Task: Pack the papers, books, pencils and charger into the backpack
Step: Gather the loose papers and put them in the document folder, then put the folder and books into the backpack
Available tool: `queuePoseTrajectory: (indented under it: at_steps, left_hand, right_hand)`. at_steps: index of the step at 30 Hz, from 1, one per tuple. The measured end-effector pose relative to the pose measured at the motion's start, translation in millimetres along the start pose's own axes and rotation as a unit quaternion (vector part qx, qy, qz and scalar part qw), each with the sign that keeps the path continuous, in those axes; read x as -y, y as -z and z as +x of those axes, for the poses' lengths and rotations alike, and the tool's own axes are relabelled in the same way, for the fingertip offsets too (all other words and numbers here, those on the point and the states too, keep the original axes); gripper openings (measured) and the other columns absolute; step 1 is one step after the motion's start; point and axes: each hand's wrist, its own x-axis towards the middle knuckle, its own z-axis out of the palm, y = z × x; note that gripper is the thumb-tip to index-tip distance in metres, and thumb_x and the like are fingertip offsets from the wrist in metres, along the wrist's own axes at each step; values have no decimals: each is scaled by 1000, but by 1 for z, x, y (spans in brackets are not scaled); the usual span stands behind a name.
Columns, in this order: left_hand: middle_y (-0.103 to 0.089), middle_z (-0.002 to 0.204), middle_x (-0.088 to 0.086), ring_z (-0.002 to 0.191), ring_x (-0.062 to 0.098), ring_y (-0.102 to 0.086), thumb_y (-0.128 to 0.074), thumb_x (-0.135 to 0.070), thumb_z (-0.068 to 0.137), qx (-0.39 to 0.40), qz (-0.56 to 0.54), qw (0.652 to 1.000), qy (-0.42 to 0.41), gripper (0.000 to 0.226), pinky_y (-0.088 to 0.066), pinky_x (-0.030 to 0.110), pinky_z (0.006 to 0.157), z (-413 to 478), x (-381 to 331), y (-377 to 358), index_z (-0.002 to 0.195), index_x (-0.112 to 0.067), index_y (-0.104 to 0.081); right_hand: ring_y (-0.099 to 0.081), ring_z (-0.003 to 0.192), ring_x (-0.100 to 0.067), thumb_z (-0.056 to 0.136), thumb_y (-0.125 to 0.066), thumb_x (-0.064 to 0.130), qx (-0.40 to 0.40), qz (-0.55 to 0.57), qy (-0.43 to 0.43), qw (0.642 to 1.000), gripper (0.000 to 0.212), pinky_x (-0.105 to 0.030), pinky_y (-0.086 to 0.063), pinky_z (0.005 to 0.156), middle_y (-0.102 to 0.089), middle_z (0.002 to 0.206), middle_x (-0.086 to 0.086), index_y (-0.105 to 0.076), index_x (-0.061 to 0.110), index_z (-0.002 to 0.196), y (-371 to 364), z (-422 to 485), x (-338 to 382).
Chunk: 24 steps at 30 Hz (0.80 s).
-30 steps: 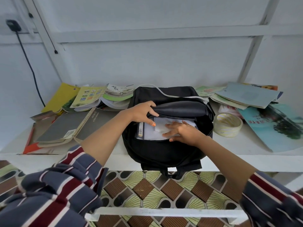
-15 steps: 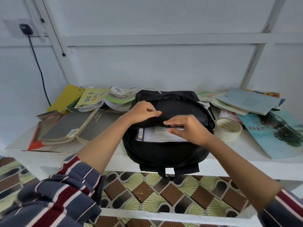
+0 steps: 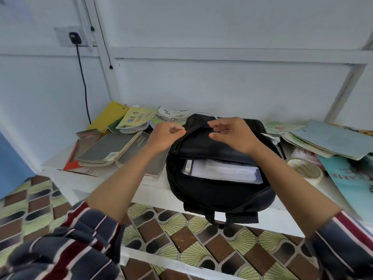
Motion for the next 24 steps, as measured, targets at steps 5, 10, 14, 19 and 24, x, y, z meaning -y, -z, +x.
queuePoseTrajectory:
  at_steps: [5, 10, 14, 19, 24]
  left_hand:
    - [-69, 92, 4, 85, 18, -63, -65, -19, 87, -66, 8, 997, 37, 16, -48, 28, 79, -2, 25, 38, 99, -11, -72]
    - [-63, 92, 4, 85, 18, -60, -67, -19, 85, -89, -13, 994, 57, 23, -44, 25, 73, 20, 58, 67, 106, -8, -68]
    - [-62, 98, 3, 87, 18, -58, -70, -21, 83, -66, 5, 996, 53, 29, -42, 23, 72, 56, 91, 87, 109, -10, -67]
    - [-55, 103, -1, 95, 13, -51, -72, -25, 81, -3, 15, 998, 57, 43, -37, 23, 80, 91, 120, 100, 121, -15, -60]
    - [-51, 123, 3, 116, 16, -48, -69, -40, 81, 57, 32, 995, 72, 64, -40, 31, 96, 115, 149, 86, 136, -20, -43]
  right_hand:
    - [-61, 101, -18, 81, -69, 6, 33, 8, 15, 999, 37, -25, -48, 92, -64, 111, -4, -62, 6, 118, -26, 37, 16]
    - [-62, 96, -19, 80, -70, 7, 66, -26, 29, 997, 38, -31, -48, 95, -64, 115, -11, -62, 4, 117, -59, 98, 25]
    - [-62, 103, -19, 80, -70, 8, 74, -55, 20, 996, 39, -28, -46, 95, -64, 115, -11, -62, 7, 119, -83, 159, 31]
    - [-60, 101, -22, 83, -68, 12, 98, -46, -28, 994, 40, -29, -45, 92, -63, 109, -13, -59, 6, 122, -114, 228, 24]
    - [-56, 107, -21, 89, -62, 16, 124, -35, -79, 988, 41, -25, -38, 86, -61, 116, -15, -55, 8, 128, -138, 274, 1]
